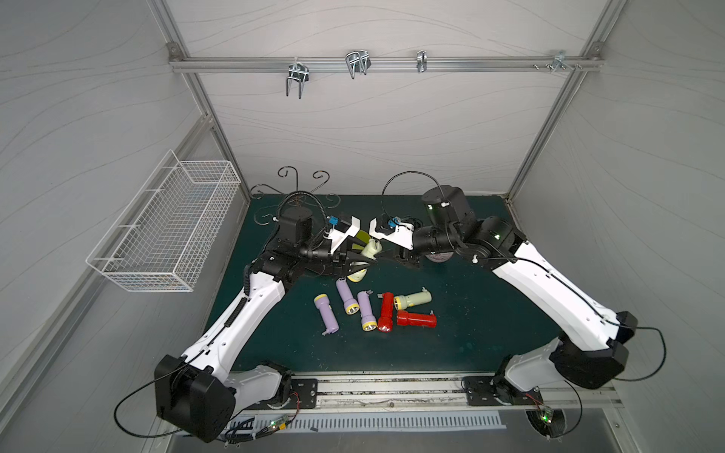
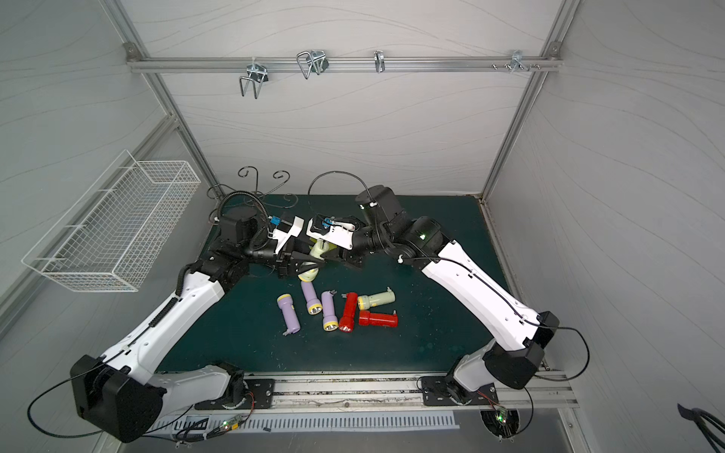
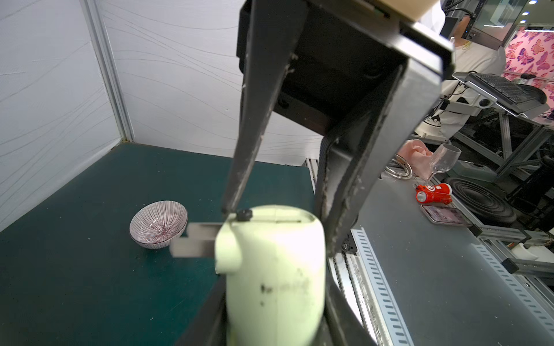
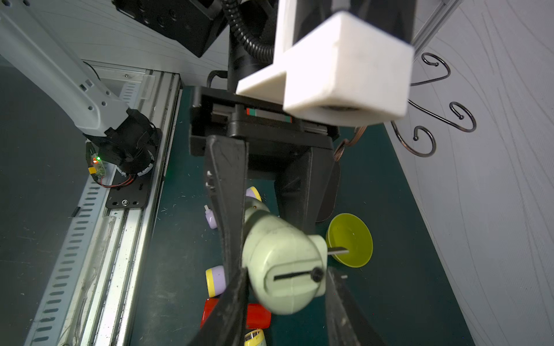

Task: Close the plug at the bottom of the flashlight
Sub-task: Close the plug of the flashlight.

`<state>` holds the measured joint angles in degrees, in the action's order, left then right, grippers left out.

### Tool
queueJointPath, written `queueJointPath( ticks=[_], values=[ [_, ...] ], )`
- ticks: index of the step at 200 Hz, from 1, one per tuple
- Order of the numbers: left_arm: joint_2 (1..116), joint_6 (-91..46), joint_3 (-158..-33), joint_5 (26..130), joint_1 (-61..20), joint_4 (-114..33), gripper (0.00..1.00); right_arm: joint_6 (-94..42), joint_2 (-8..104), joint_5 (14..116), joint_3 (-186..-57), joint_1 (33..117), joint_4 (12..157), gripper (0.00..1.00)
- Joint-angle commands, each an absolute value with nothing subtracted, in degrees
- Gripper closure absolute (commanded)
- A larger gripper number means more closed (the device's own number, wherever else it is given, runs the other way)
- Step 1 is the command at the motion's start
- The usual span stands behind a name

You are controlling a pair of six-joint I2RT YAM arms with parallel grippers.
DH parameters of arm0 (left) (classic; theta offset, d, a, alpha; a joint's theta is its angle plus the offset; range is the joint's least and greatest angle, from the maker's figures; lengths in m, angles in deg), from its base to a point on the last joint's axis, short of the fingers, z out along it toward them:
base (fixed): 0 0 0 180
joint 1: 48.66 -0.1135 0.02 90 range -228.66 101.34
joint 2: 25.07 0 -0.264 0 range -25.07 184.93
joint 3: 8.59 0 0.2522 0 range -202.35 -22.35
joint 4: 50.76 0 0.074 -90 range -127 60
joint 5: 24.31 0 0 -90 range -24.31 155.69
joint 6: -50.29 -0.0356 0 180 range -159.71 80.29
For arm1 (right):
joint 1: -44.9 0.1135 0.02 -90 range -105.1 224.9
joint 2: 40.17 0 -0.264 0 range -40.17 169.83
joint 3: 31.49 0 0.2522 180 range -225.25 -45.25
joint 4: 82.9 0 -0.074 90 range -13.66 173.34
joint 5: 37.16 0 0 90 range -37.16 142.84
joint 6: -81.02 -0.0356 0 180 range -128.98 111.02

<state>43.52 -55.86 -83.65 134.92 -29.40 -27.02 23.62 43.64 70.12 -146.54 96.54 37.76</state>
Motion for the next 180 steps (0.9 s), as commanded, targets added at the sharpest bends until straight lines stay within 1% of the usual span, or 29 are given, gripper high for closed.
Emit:
queueJointPath(
  ticks=[1,26,64,87,101,133,142,156,180],
  values=[
    [43.12,-56.94,-85.28,137.58,-29.15,-30.14,1.0,23.84,43.06,69.37,-147.25,96.68,37.93,0.68],
    [43.17,-56.88,-85.34,137.54,-29.15,-30.06,1.0,24.55,43.23,69.88,-147.35,97.1,37.84,0.67],
    [43.0,-57.12,-85.46,137.6,-29.15,-29.88,1.0,24.75,44.54,69.43,-148.48,97.24,37.05,0.61],
    [43.12,-57.2,-85.46,137.65,-29.15,-29.78,1.0,25.02,45.28,68.83,-149.65,97.11,36.33,0.53],
    [43.13,-57.2,-85.46,137.67,-29.15,-29.83,1.0,25.28,45.77,68.92,-150.42,97.13,35.74,0.52],
    [43.13,-57.16,-85.46,137.67,-29.11,-29.79,1.0,25.12,46.23,70.44,-150.72,97.11,35.17,0.57],
    [43.07,-57.19,-85.47,137.72,-29.15,-29.77,1.0,24.99,46.43,70.62,-150.8,97.11,34.92,0.61],
    [42.9,-57.2,-85.37,137.65,-29.11,-29.84,1.0,24.68,46.58,70.68,-150.72,97.11,34.92,0.72],
    [42.78,-57.13,-85.37,137.57,-29.23,-30.05,1.0,24.18,46.34,70.77,-150.46,97.11,34.92,0.8]
  ],
)
